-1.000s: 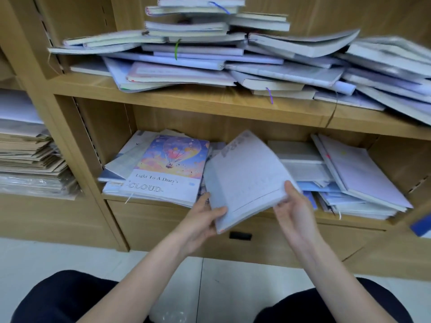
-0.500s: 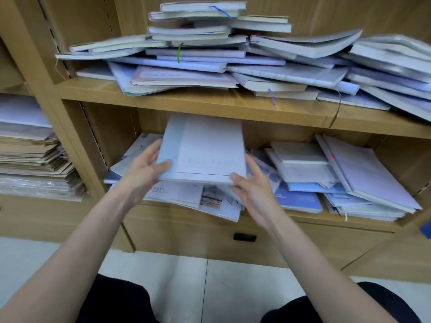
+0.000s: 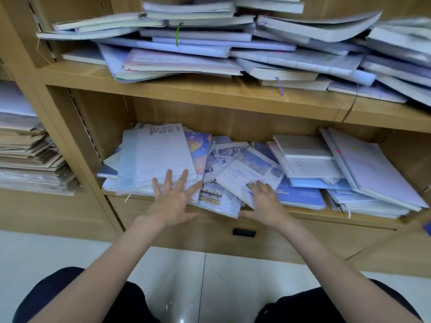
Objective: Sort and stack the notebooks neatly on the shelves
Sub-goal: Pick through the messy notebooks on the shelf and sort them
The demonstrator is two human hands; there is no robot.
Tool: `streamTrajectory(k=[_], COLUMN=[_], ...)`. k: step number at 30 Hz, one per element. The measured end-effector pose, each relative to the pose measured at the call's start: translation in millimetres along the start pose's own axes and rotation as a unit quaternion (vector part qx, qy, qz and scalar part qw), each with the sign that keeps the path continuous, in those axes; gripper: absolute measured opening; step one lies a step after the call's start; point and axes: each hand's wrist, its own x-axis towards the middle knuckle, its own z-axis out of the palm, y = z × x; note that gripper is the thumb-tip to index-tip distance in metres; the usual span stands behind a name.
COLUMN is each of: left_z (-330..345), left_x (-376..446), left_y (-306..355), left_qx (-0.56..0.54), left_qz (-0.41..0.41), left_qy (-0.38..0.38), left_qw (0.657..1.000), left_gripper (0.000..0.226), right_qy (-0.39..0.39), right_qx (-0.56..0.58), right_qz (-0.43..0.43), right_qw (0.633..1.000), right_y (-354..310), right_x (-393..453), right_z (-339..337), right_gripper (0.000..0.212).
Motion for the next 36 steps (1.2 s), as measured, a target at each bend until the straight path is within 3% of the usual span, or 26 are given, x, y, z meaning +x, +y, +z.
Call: streamTrajectory(k=[3,5,9,12,14,15,16,17,18,19,21,23,26,31,33,36], left_z=[6,3,-7,-5,-9,-17,-27,-36,-41,-40,-28,-24,-31,-34,-31,-25], left_x=[4,7,11,14,11,7,2,-4,-6,-8,-9,-9,-13,-20,-19,-14], left_y=[6,0,-20,-34,-30,-25,-18,-12,-7,-5,-3,-9,-26,-44,-45,-38], left_qx=[0.059,0.044,-0.005,0.017,-0.073,-0.217,-0.417,-0.612,-0.737,-0.787,-0.768,-0.772,-0.794,-0.789,-0.8,-0.813], left_qz=[0.001,0.013,0.024,0.015,0.016,0.012,-0.005,-0.034,-0.061,-0.07,-0.097,-0.13,-0.127,-0.126,-0.139,-0.16], left_qy=[0.03,0.05,0.05,0.061,0.058,0.065,0.07,0.061,0.034,0.003,-0.014,0.014,0.037,0.063,0.074,0.073], left_qw=[0.998,0.998,0.998,0.998,0.995,0.974,0.906,0.788,0.672,0.612,0.633,0.623,0.593,0.597,0.579,0.556], left_gripper=[0.062,0.051,0.046,0.047,0.053,0.058,0.061,0.057,0.047,0.037,0.034,0.05,0.05,0.047,0.046,0.044], right_qy=[0.06,0.124,0.243,0.378,0.398,0.383,0.36,0.332,0.3,0.254,0.104,-0.002,-0.013,0.053,0.146,0.341], right_qx=[-0.161,-0.176,-0.008,0.118,0.181,0.201,0.202,0.179,0.132,0.073,-0.03,-0.071,-0.066,-0.128,-0.122,-0.011], right_qz=[-0.031,-0.054,-0.06,-0.123,-0.204,-0.239,-0.271,-0.301,-0.315,-0.305,-0.221,-0.13,-0.09,-0.102,-0.077,-0.08], right_qw=[0.985,0.975,0.968,0.91,0.876,0.869,0.87,0.876,0.891,0.915,0.969,0.989,0.994,0.985,0.979,0.937], right_y=[3,1,5,7,2,-1,-5,-8,-10,-10,-8,0,12,9,3,-17], right_x=[-3,-5,-10,-12,-15,-15,-14,-11,-7,-2,6,15,35,47,40,32], right_z=[12,2,-34,-50,-47,-41,-32,-23,-14,-8,2,6,5,-10,-23,-48], right_gripper=[0.064,0.056,0.045,0.029,0.029,0.032,0.034,0.035,0.037,0.042,0.065,0.087,0.1,0.061,0.04,0.031])
